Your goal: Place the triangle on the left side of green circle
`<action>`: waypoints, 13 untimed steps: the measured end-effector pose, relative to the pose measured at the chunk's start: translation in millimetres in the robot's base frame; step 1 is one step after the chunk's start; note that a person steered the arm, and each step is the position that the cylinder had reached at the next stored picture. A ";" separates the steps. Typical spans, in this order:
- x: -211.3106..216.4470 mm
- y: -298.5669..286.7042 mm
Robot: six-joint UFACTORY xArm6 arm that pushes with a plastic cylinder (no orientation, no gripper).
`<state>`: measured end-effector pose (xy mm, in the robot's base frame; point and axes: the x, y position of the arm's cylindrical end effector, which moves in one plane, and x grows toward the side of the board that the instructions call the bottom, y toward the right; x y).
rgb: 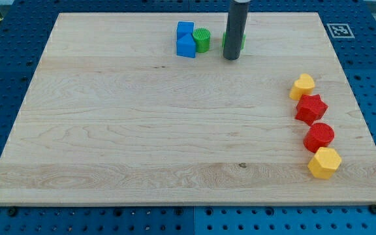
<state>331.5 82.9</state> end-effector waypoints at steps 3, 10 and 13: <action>0.0 -66.3; -8.9 -150.2; 19.1 -43.7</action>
<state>350.7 39.2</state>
